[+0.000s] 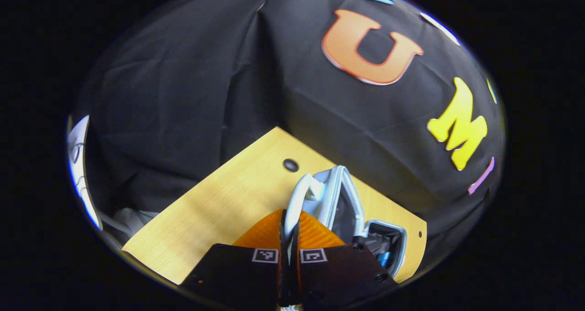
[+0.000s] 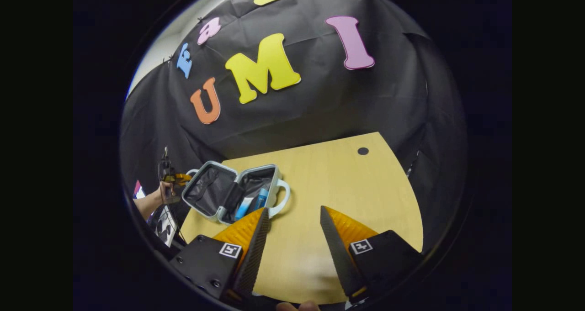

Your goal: First open the suitcase, pack the skin care products into it, and then close the suitcase.

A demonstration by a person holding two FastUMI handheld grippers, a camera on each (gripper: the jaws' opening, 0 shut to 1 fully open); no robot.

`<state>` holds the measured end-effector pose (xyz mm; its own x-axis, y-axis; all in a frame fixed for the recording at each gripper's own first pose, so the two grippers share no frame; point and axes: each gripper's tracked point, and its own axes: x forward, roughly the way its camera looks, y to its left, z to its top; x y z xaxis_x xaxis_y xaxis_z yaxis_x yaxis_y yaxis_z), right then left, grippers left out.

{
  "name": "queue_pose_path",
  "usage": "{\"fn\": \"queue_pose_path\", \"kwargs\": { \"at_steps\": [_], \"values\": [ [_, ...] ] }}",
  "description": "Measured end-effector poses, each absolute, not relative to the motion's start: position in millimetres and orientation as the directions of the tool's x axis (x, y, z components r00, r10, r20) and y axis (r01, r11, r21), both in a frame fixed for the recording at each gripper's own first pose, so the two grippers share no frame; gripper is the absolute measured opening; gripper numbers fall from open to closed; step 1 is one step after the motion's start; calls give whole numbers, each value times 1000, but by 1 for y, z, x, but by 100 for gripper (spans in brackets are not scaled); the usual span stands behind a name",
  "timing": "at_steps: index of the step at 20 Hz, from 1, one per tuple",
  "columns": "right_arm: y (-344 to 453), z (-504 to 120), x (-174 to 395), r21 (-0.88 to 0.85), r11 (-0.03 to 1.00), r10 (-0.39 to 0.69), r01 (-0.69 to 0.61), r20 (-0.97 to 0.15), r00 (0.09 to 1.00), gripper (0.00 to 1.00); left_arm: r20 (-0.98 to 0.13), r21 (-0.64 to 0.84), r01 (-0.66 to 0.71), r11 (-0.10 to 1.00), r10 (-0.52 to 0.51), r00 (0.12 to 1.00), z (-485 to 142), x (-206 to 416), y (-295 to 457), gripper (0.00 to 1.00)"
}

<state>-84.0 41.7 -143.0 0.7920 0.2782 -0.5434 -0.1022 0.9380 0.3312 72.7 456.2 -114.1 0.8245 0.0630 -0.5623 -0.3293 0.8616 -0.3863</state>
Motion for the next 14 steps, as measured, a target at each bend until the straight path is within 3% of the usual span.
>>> {"fn": "queue_pose_path", "kwargs": {
  "at_steps": [7, 11, 14],
  "values": [
    [28, -113, -79, 247, 943, 315, -223, -447, 837, 69, -391, -372, -175, 912, 17, 920, -13, 71, 309, 3],
    [-13, -89, -66, 171, 976, 189, -136, -354, 916, 69, -308, -324, -113, 939, 8, 951, -2, 63, 220, 4],
    [-40, -81, -71, 147, 986, 121, -75, -334, 935, 69, -260, -169, -76, 983, 30, 965, -10, 62, 162, 3]
  ]
}}
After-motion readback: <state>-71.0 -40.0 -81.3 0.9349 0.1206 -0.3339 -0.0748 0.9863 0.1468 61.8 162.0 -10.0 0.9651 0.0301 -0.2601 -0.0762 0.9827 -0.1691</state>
